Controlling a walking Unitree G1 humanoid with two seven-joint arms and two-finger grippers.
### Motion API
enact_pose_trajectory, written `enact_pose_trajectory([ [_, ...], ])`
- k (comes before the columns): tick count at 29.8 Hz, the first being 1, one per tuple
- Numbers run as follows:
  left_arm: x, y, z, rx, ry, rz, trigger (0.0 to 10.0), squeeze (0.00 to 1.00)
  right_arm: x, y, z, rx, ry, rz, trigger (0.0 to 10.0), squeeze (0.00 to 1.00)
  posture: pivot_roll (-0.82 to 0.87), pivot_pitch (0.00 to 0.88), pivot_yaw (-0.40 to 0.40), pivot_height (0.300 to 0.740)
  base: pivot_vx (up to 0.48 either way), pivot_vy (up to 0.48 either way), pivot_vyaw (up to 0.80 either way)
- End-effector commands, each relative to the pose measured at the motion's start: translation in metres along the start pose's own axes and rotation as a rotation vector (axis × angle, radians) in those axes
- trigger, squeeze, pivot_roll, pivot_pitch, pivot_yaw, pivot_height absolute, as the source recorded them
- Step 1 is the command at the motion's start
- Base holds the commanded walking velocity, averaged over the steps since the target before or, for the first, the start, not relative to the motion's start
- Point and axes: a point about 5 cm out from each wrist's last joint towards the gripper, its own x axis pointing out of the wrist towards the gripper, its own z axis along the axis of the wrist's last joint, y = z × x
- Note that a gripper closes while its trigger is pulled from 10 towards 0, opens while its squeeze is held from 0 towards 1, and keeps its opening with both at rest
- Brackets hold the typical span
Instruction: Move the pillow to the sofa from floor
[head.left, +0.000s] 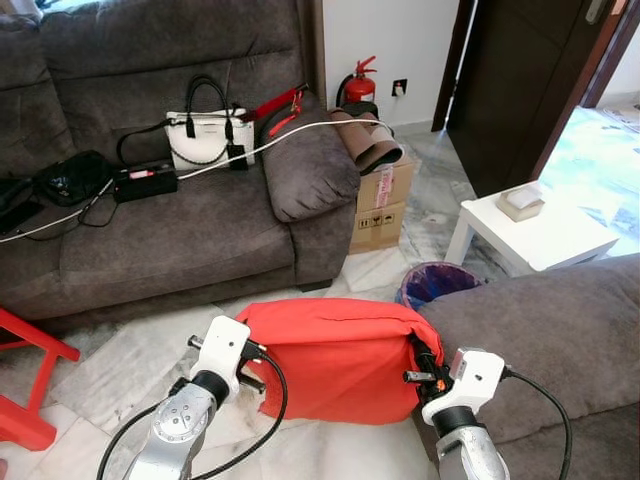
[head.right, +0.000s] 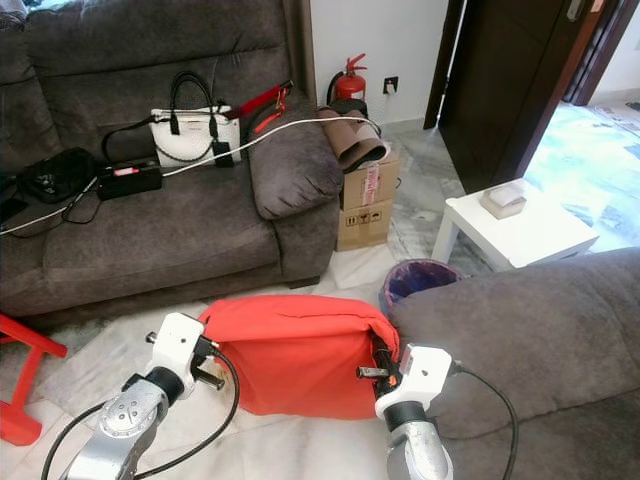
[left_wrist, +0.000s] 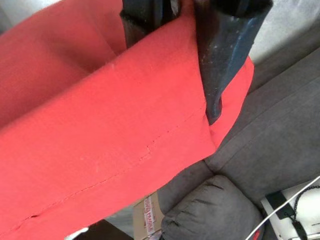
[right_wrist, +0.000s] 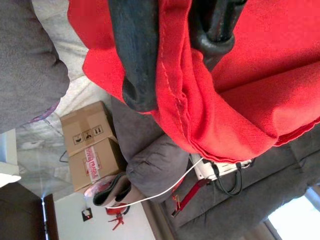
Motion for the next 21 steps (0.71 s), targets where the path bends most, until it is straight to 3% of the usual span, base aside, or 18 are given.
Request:
enact_pose_trajectory([
  [1, -0.002, 0.016, 0.011, -0.001, -0.068, 0.078, 10.0, 0.0, -0.001, -0.01, 0.011, 0.021, -0.079, -0.084, 10.0, 0.0, -0.01, 0.056, 0.095, 0.74, 0.0, 0.0, 0.0],
  [12, -0.002, 0.017, 0.007, 0.015, -0.053, 0.066, 10.0, 0.0, -0.003, -0.02, 0.013, 0.023, -0.095, -0.142, 10.0, 0.0, -0.03, 0.023, 0.096, 0.74, 0.0, 0.0, 0.0],
  [21, -0.001, 0.014, 0.007, 0.019, -0.055, 0.053, 10.0, 0.0, -0.002, -0.012, 0.01, 0.023, -0.087, -0.113, 10.0, 0.0, -0.03, 0.016, 0.098, 0.74, 0.0, 0.0, 0.0],
])
